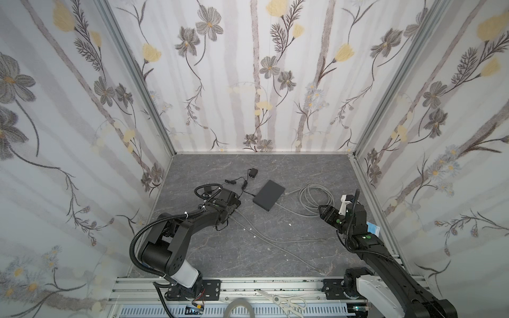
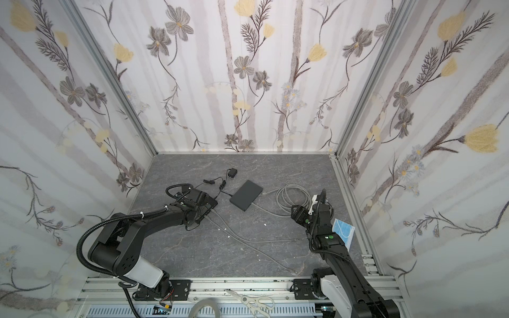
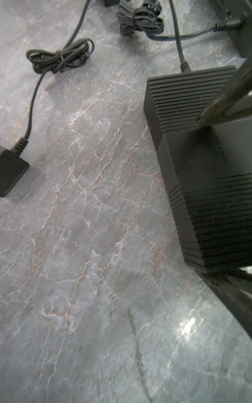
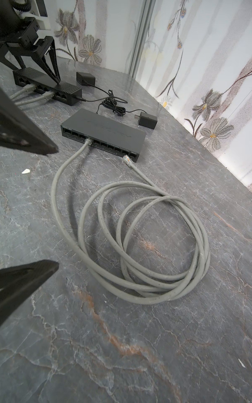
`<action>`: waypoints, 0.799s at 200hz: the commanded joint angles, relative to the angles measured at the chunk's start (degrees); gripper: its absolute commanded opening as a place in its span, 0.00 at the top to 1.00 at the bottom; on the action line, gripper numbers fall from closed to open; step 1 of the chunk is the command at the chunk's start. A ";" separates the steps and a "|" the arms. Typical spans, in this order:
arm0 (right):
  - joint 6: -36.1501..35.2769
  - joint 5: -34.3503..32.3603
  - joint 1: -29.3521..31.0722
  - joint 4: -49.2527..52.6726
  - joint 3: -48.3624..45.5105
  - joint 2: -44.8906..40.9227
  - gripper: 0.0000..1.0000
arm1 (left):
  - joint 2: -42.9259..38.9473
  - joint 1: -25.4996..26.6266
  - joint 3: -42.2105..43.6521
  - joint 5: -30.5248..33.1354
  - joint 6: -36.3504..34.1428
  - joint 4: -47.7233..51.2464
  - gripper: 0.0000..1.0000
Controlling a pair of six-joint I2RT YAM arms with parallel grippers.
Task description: Insert the plug into the switch port
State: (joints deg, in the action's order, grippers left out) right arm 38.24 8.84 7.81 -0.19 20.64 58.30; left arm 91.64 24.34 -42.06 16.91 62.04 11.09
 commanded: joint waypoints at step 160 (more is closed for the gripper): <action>-3.54 -1.56 53.67 7.12 4.30 19.29 1.00 | 2.28 1.33 1.79 -15.62 5.77 6.94 0.03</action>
State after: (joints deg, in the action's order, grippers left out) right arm 31.33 12.88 60.71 5.78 25.08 76.07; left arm 92.44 25.32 -42.24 17.96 63.00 10.22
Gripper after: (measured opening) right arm 0.062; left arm 0.973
